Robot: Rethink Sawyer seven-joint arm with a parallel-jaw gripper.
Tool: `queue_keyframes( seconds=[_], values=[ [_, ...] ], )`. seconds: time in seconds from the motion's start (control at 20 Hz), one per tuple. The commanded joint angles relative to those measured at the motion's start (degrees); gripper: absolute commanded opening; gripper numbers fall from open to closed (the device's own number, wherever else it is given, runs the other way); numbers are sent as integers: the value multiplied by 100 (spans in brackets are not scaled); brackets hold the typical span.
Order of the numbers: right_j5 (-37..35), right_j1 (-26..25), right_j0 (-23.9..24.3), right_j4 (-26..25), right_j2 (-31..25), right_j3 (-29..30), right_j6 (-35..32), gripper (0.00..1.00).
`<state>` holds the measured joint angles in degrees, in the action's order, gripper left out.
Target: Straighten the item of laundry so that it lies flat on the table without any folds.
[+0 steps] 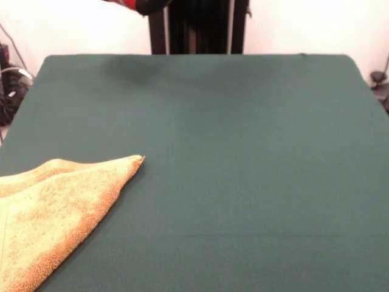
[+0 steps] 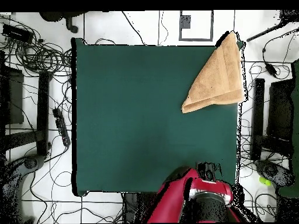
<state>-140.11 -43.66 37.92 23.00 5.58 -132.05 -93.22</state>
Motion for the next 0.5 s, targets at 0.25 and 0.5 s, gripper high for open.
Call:
queue_keyframes(
  seconds=[0.25,0.5],
  values=[
    [540,237,-567,-225,118,961,-645,0],
    [738,221,-555,-234,247,1068,-388,0]
  ],
)
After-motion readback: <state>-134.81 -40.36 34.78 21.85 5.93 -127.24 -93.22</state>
